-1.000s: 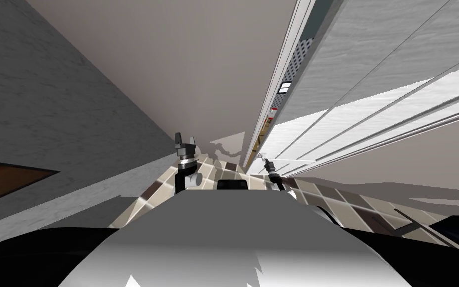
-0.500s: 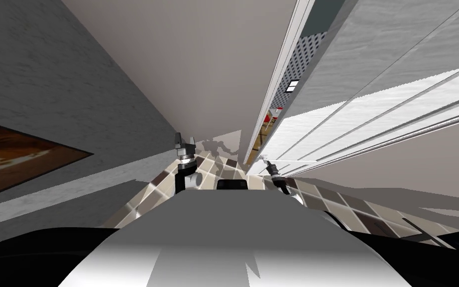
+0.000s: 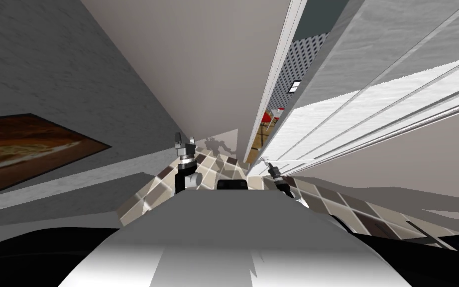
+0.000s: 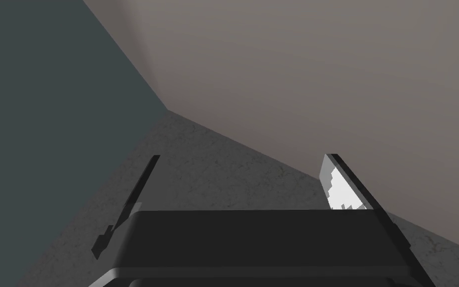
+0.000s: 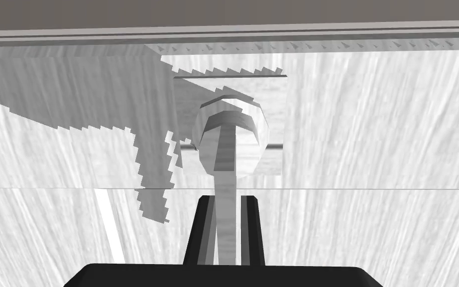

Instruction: Pull the door open

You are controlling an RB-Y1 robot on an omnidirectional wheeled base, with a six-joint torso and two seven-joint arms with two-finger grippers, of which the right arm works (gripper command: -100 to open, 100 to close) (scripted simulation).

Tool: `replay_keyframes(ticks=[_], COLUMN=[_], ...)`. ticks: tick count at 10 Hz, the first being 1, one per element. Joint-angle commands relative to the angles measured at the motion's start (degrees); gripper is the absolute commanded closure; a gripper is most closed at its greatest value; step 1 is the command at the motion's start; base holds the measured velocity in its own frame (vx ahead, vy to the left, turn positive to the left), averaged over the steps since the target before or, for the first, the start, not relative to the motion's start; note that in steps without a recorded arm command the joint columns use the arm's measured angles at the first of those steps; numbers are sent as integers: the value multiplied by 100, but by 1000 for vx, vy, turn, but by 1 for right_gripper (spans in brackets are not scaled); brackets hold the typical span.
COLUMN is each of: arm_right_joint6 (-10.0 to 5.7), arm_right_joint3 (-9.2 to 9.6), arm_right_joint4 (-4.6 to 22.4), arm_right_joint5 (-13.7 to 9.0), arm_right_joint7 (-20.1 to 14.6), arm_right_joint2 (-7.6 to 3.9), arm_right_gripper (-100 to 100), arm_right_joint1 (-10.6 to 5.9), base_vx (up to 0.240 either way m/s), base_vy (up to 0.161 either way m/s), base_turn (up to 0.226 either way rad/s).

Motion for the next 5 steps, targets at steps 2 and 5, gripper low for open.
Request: replay_keyframes(ticks=[2, 5], arm_right_joint6=[-194, -477], arm_right_joint3=[-4, -10], arm_right_joint4=[66, 161], arm_right_joint5=[32, 79], arm_right_joint7=[-43, -106], arm_right_joint2=[-52, -127], arm_right_gripper=[100, 100], arm_right_joint1=[88, 215], base_vx=[-163, -208], base_vy=[-74, -89], base_turn=[185, 177])
